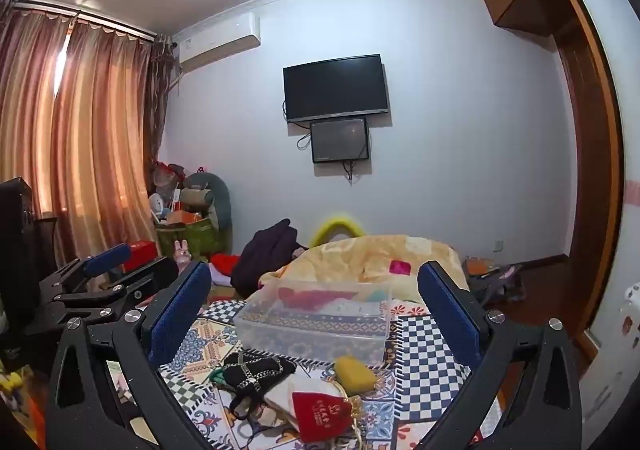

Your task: Organize soft objects

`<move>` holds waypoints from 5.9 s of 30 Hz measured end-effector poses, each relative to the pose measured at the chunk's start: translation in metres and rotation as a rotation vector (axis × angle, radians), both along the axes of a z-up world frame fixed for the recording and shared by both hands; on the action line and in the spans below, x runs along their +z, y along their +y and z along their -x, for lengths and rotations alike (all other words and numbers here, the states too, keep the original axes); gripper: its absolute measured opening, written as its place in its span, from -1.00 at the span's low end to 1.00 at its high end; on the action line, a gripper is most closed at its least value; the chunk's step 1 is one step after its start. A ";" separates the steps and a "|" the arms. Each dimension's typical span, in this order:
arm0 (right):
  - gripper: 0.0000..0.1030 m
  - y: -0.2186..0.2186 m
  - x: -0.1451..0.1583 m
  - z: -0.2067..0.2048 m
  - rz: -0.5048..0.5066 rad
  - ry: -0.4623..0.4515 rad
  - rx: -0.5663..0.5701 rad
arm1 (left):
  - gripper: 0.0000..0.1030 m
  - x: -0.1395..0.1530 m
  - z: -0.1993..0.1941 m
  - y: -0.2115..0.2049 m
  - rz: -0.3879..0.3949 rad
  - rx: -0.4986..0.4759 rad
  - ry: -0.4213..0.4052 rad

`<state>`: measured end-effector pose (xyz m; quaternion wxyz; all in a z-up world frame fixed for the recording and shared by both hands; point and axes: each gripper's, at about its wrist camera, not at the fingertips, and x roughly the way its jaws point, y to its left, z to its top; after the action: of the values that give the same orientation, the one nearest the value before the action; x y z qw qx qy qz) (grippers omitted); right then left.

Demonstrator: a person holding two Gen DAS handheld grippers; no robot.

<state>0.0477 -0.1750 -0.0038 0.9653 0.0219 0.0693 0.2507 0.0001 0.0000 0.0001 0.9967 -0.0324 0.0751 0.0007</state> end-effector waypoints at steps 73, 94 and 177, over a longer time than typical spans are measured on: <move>1.00 0.012 -0.005 0.000 0.055 -0.019 -0.038 | 1.00 -0.002 -0.002 0.003 0.000 0.015 -0.008; 1.00 0.010 -0.008 -0.009 0.054 0.021 -0.055 | 1.00 -0.008 -0.010 0.003 -0.012 0.019 0.019; -0.78 -0.002 -0.140 -0.076 0.134 0.568 -0.007 | -0.48 -0.108 -0.063 0.040 0.126 -0.096 0.264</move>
<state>0.1239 -0.1775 -0.1437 0.9075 0.0277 0.3530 0.2259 0.0634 0.0402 -0.1077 0.9730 -0.0910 0.2067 -0.0475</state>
